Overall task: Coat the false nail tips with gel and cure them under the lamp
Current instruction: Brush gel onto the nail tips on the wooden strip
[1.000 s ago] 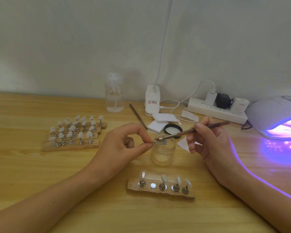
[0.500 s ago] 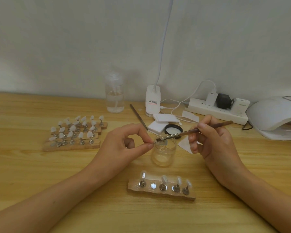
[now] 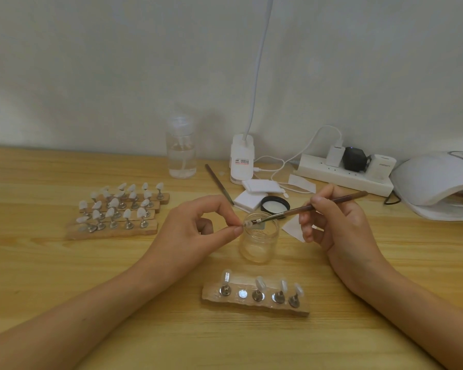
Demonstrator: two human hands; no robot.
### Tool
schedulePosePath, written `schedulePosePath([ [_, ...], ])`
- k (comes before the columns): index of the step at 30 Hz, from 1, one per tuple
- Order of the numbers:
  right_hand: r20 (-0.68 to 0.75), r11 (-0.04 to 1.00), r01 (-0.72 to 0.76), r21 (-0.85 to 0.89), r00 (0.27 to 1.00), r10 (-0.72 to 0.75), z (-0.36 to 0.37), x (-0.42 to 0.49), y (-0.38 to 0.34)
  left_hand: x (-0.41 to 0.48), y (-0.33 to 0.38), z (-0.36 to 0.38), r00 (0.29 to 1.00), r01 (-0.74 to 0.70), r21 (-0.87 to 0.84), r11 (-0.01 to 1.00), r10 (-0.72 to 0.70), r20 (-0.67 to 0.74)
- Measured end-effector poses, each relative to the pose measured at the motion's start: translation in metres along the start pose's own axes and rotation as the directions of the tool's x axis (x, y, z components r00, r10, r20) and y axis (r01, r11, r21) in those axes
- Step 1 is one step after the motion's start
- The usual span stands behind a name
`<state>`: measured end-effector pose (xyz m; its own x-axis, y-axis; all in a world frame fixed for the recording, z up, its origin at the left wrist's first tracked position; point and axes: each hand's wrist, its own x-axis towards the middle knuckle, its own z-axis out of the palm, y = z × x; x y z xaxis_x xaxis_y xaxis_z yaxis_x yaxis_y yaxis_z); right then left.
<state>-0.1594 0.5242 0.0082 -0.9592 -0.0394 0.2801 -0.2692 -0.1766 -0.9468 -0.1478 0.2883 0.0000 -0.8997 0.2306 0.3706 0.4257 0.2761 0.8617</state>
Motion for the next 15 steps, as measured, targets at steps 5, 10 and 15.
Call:
schedulePosePath([
  [5, 0.082, 0.998, 0.051, 0.04, 0.995, -0.054, 0.0019, -0.0016, -0.0022, 0.0001, -0.0004, 0.0002, 1.0, 0.004, -0.001, 1.0, -0.004, 0.01],
  [10, 0.0, 1.0, 0.023, -0.013, 1.0, -0.023, 0.0005, -0.0008, -0.0006, 0.0001, -0.0011, 0.0014, 1.0, 0.018, -0.015, 1.0, -0.018, 0.002],
  [15, 0.079, 0.997, 0.06, 0.052, 0.995, -0.064, 0.0034, -0.002, -0.0043, -0.0002, -0.0004, 0.0004, 1.0, 0.031, -0.008, 0.999, -0.031, 0.005],
])
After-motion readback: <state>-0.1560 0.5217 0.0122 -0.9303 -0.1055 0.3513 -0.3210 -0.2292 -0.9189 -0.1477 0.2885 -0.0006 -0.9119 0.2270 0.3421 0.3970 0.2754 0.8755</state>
